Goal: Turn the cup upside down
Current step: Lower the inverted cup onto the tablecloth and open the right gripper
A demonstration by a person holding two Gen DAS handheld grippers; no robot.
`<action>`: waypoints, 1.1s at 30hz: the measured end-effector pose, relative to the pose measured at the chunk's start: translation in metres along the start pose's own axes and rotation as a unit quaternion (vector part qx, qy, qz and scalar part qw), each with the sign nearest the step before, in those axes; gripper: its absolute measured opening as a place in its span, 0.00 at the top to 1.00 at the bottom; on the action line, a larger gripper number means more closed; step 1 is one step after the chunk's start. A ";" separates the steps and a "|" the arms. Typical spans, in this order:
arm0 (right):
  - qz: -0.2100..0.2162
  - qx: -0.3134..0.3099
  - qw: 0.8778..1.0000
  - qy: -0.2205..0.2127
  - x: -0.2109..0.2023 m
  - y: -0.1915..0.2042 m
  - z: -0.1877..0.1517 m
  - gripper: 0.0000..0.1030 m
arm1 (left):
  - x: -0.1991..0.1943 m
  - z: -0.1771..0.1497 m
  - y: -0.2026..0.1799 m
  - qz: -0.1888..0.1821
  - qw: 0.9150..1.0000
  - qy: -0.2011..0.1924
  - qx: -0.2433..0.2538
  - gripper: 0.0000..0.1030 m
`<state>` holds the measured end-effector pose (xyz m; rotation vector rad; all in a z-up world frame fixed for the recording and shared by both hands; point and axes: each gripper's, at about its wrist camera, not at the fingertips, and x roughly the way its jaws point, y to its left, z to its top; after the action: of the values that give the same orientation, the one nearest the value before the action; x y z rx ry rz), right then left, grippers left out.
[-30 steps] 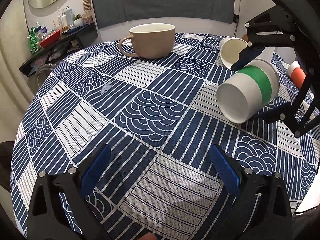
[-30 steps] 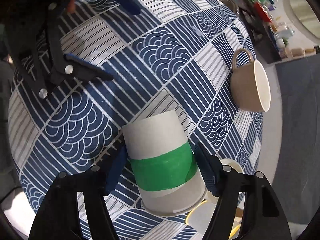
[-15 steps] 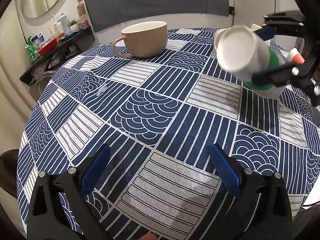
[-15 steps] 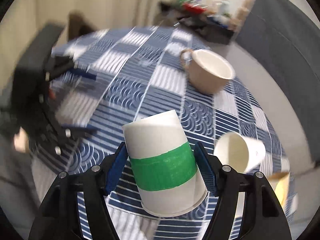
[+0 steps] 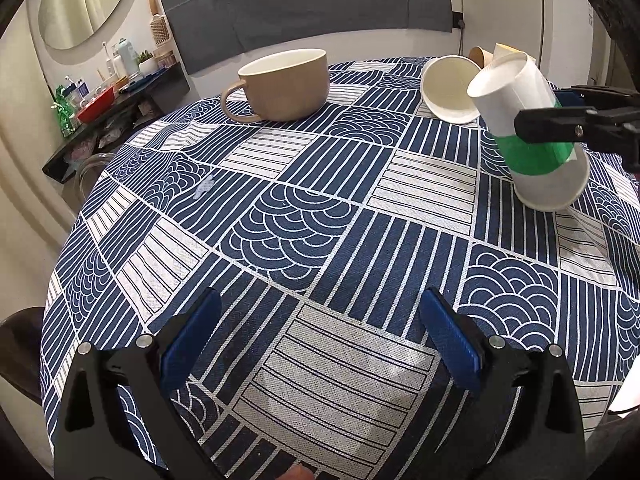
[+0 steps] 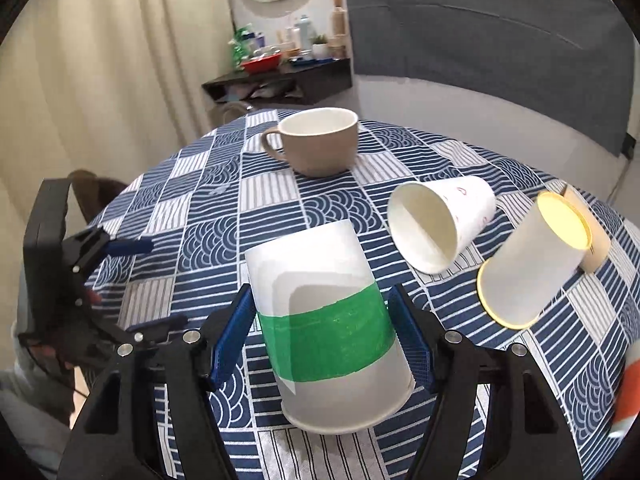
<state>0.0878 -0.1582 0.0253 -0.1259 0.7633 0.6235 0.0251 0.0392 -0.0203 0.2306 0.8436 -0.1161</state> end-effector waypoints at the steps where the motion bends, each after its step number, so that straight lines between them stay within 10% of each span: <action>1: -0.003 0.001 1.000 -0.002 0.000 0.000 -0.001 0.38 | -0.001 0.000 0.000 0.001 1.000 -0.001 0.001 0.06; 15: -0.043 0.033 0.998 -0.011 -0.013 -0.002 -0.037 0.40 | -0.001 -0.001 -0.002 -0.007 1.000 -0.001 0.003 0.06; 22: -0.041 0.037 0.998 -0.017 -0.027 0.004 -0.051 0.17 | -0.003 -0.001 -0.001 -0.004 1.000 -0.008 0.000 0.06; 33: -0.063 0.082 0.994 -0.018 -0.050 -0.016 -0.079 0.13 | -0.006 -0.003 0.001 0.001 1.000 -0.016 -0.008 0.06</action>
<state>0.0212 -0.2210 0.0007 -0.0123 0.7629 0.4403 0.0193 0.0410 -0.0170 0.2144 0.8122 -0.1102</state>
